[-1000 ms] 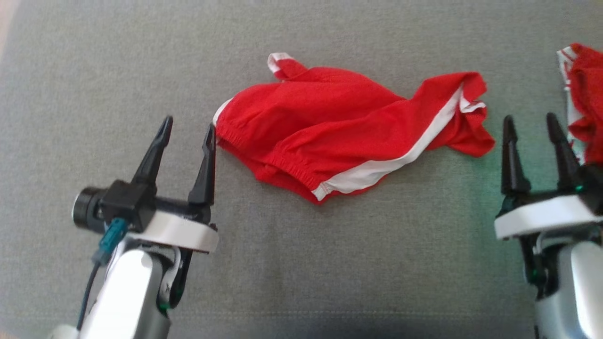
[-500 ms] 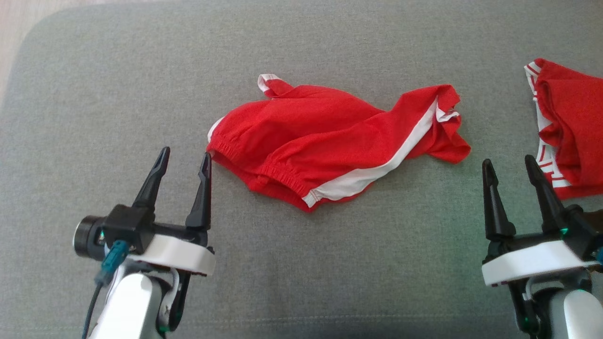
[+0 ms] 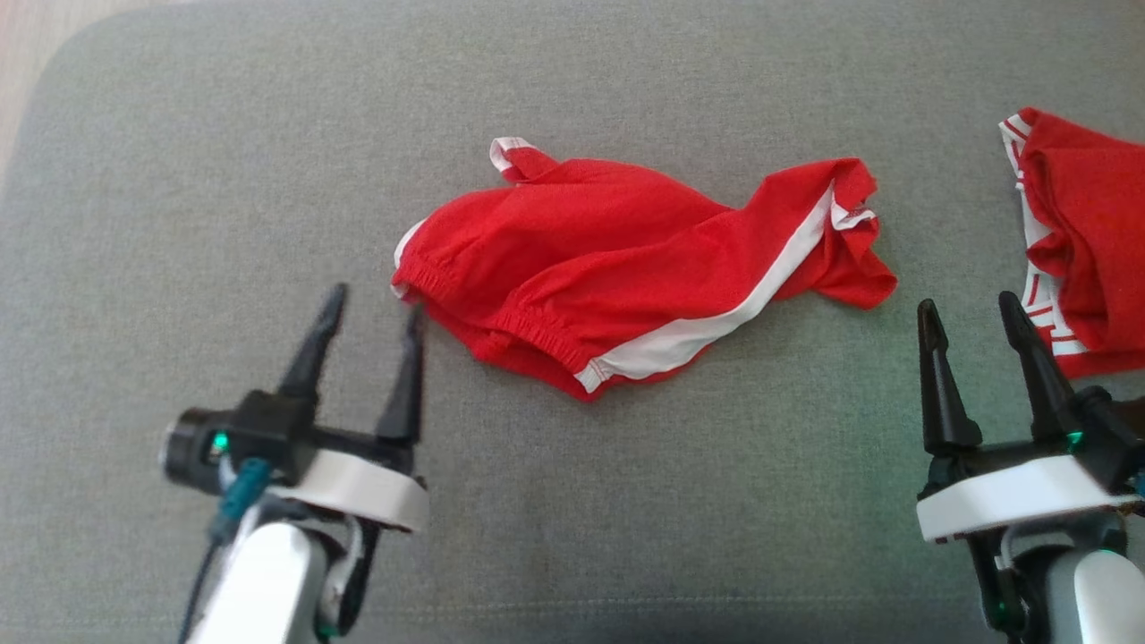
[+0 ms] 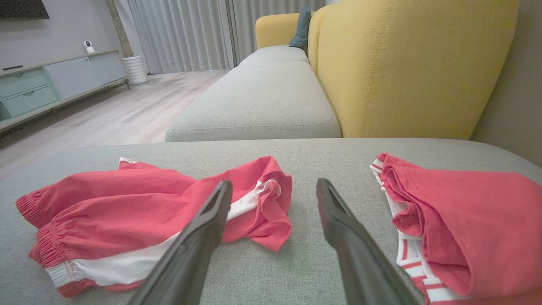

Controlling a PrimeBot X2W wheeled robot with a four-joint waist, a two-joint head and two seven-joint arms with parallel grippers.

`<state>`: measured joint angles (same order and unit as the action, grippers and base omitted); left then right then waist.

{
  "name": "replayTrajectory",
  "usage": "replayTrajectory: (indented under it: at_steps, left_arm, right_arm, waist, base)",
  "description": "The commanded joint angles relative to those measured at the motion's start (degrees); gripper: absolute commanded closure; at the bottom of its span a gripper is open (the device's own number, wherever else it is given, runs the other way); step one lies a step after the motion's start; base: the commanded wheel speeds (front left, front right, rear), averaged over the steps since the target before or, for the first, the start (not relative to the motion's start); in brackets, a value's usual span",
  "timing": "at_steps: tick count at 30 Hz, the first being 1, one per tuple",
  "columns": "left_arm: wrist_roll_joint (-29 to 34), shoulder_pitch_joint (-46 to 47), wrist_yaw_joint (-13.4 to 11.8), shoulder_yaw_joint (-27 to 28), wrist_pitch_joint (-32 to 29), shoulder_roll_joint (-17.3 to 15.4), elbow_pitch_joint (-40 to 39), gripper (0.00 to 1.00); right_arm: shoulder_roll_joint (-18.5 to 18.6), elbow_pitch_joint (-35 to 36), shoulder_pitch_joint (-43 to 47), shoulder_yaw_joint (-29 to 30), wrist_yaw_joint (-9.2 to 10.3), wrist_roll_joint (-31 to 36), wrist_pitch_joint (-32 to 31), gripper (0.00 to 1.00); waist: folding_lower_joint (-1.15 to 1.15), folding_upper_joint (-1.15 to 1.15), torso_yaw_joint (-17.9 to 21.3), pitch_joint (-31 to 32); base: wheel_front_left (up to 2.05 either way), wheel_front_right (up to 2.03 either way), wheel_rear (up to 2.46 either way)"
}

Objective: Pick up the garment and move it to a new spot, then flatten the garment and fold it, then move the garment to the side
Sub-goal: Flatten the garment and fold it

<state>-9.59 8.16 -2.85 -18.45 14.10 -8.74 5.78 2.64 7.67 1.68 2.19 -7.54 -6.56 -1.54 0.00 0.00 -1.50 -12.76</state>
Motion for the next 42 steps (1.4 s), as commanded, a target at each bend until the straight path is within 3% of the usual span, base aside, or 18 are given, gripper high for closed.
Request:
replayTrajectory:
  at_steps: [1,6,9,20,21,22,29,42]
  left_arm:
    - [0.36,1.63,0.62,0.90,-0.42,-0.40,-2.06,0.00]
    - [-1.46,2.52,5.67,-5.81,-6.85,2.02,-1.00,0.00]
    - [-3.53,3.12,7.49,-8.70,-10.31,3.14,0.76,0.00]
    - [-9.67,7.79,9.62,-11.32,-13.17,3.93,7.54,0.00]
    - [-10.09,8.14,9.75,-11.70,-13.10,3.81,8.13,0.86]
    - [-10.40,8.39,9.84,-11.95,-13.16,3.57,8.78,1.00]
    - [-11.15,7.91,9.33,-10.81,-12.07,1.13,9.53,1.00]
    - [-12.07,1.64,5.04,-6.05,-15.85,-7.21,2.09,1.00]
  right_arm:
    - [0.25,2.37,-1.53,-1.17,0.05,-0.23,0.05,0.00]
    - [0.25,2.40,-2.42,-1.79,0.05,-0.81,0.19,0.00]
    - [0.24,2.09,-3.09,-2.33,0.05,-1.33,0.37,0.00]
    - [0.24,0.83,-4.37,-2.31,0.05,-2.96,1.50,0.00]
    - [0.24,0.69,-4.46,-2.34,0.05,-3.06,1.58,0.00]
    - [0.24,0.53,-4.53,-2.34,0.05,-3.17,1.64,0.00]
    - [0.24,-0.26,-4.51,-1.78,0.05,-3.77,1.90,0.00]
    - [0.24,-0.92,-4.45,0.11,0.05,-4.36,1.78,0.00]
  waist:
    - [0.00,0.00,-0.02,-0.22]
    - [0.00,0.00,0.35,-1.64]
    - [0.00,0.00,1.02,-2.58]
    - [0.00,0.00,3.00,-4.97]
    - [0.00,0.00,3.09,-5.05]
    - [0.00,0.00,3.16,-5.11]
    - [0.00,0.00,3.02,-5.15]
    - [0.00,0.00,0.97,-5.17]
  base:
    - [0.00,0.00,0.00]
    - [0.00,0.00,0.00]
    - [0.00,0.00,0.00]
    - [0.00,0.00,0.00]
    - [0.00,0.00,0.00]
    - [0.00,0.00,0.00]
    - [0.00,0.00,0.00]
    - [0.00,0.00,0.00]
